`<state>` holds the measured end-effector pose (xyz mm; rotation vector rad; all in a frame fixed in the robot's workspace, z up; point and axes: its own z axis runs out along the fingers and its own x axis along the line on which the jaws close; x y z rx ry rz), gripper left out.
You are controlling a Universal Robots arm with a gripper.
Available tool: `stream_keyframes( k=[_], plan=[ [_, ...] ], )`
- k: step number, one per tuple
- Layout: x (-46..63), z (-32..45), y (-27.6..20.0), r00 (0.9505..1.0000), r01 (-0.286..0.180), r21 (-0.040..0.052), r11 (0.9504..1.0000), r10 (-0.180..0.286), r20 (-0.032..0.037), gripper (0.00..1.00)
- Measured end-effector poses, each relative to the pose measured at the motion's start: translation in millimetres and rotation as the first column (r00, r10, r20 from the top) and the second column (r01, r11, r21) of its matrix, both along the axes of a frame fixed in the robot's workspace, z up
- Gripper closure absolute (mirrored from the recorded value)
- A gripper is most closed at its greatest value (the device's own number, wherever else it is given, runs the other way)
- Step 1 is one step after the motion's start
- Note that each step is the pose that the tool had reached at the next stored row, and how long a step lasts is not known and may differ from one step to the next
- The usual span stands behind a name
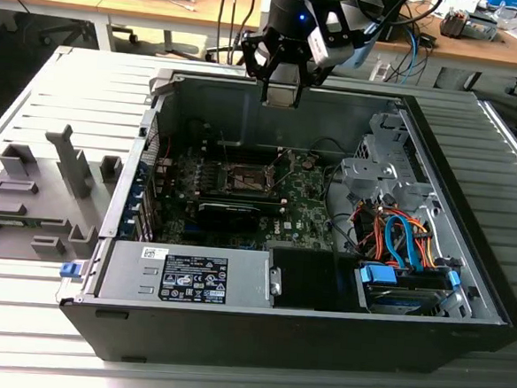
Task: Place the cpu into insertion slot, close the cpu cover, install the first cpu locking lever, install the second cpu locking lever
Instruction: 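Place the cpu into insertion slot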
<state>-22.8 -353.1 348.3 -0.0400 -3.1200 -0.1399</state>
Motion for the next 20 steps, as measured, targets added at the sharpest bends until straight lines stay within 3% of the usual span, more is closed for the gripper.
stream_keyframes(
  k=[20],
  plan=[
    [0.0,-5.0,-0.1,1.0,0.0,0.0,1.0,0.0,0.0,0.46]
  ],
)
